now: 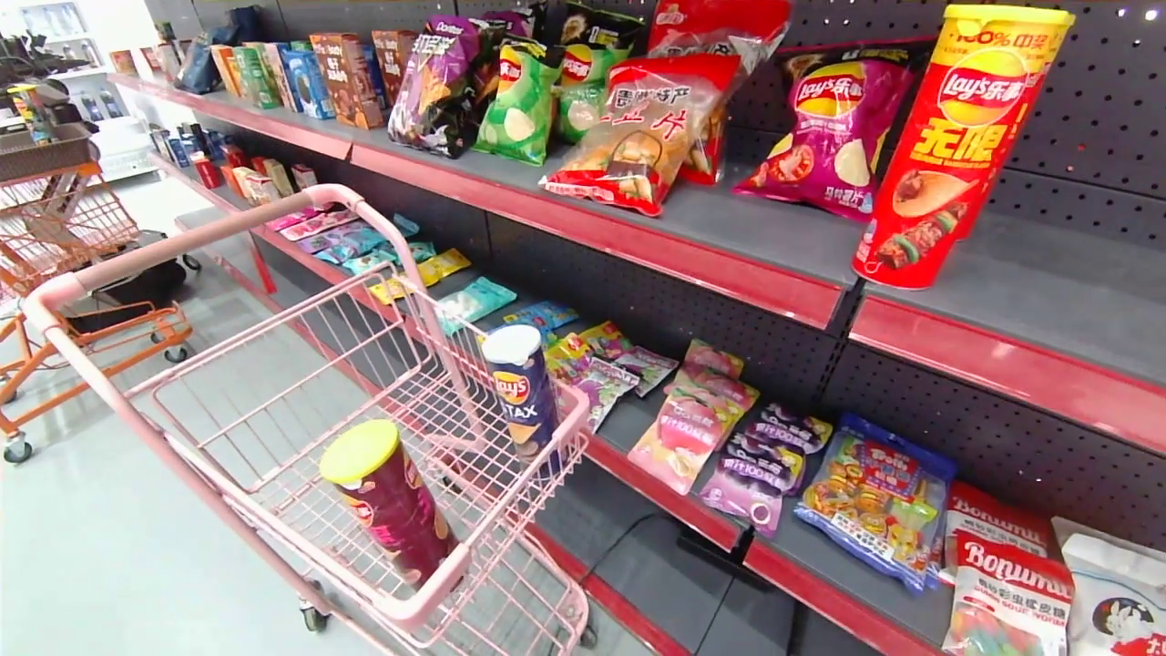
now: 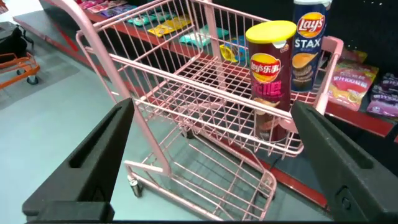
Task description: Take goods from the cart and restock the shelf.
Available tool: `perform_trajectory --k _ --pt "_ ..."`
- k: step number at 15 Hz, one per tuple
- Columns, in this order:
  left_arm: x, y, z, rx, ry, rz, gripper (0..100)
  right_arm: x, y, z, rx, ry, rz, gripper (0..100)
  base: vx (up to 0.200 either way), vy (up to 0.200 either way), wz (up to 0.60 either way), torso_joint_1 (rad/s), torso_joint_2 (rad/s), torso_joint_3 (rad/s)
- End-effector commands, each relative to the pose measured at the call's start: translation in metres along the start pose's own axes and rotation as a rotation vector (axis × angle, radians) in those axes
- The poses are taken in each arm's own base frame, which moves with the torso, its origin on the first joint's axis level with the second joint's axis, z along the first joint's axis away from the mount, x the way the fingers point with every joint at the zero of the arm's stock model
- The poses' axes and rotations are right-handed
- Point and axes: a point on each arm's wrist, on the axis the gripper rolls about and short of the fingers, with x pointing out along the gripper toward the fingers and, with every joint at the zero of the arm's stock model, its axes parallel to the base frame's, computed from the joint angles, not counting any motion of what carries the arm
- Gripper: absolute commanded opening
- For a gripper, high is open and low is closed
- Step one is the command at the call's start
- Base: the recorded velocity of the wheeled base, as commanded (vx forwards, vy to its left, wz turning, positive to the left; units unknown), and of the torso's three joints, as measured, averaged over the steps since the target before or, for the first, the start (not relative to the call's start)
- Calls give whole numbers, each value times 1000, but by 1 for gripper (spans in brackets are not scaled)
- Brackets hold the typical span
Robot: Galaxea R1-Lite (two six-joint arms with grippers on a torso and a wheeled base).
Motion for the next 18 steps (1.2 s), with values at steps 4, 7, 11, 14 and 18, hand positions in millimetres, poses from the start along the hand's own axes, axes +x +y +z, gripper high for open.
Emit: perform_trajectory --k 4,7,11,14,18 --pt "0 -1 1 -10 1 -30 100 0 0 0 0 0 2 100 0 0 0 -43 157 115" --pt "6 1 80 -180 -29 -72 100 0 0 0 0 0 2 100 0 0 0 0 0 0" --pt "94 0 148 -210 141 -52 100 0 0 0 0 0 0 100 0 0 0 0 0 0" --pt "141 -4 110 -195 274 -110 100 0 0 0 0 -1 0 100 0 0 0 0 0 0" --pt "172 -6 70 -202 360 -121 100 0 0 0 0 0 0 100 0 0 0 0 0 0"
